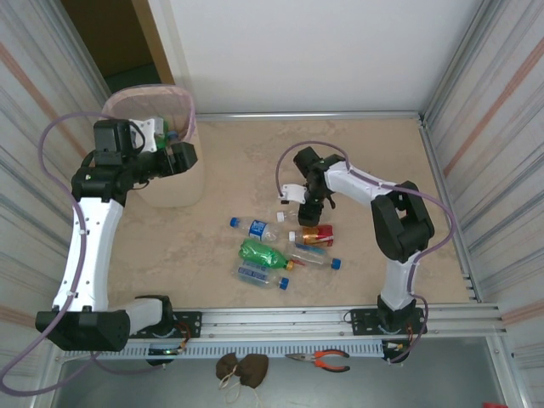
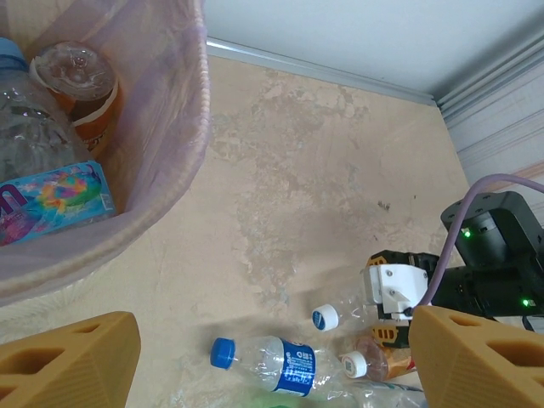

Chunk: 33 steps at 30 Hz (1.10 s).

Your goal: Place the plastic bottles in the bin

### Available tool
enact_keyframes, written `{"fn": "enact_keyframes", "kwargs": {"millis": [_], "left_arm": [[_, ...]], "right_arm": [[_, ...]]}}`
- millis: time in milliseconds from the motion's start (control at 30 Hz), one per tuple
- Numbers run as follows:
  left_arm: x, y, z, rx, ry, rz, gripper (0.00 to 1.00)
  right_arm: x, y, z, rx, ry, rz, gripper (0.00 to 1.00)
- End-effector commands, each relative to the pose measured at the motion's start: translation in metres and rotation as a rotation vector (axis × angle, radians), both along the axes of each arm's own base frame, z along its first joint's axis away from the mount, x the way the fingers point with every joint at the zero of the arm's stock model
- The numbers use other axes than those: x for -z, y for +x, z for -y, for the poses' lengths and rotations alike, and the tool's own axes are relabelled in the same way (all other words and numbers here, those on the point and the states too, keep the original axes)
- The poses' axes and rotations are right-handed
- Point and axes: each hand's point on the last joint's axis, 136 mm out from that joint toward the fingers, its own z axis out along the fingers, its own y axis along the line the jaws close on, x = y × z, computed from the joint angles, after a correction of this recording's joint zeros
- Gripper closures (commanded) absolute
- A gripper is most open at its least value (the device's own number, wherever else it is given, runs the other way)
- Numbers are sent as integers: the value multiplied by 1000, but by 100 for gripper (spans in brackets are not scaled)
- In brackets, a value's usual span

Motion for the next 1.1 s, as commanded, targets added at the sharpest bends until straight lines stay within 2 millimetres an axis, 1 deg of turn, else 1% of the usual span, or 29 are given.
{"fn": "enact_keyframes", "kwargs": {"millis": [0,100,267,433,567,867,1067], "left_arm": [[-6,1,3,5,-11,30,17],[-5,2,4,7,-14,26,17],[-2,4,6,15,-15,19,17],[1,5,11,26,-21,11,18],[3,6,15,34,-26,5,18],[-1,6,26,57,-23,13,18],[-2,6,32,72,-30,13,18]], "right_arm": [[4,19,11,31,-19,21,29],[4,26,21,75,-15,17,30],[13,27,41,147,-7,-27,28],[20,22,59,198,-1,-59,22],[22,19,67,214,8,-57,19],[27,8,69,199,29,-60,27],[19,9,66,203,58,-48,37]]}}
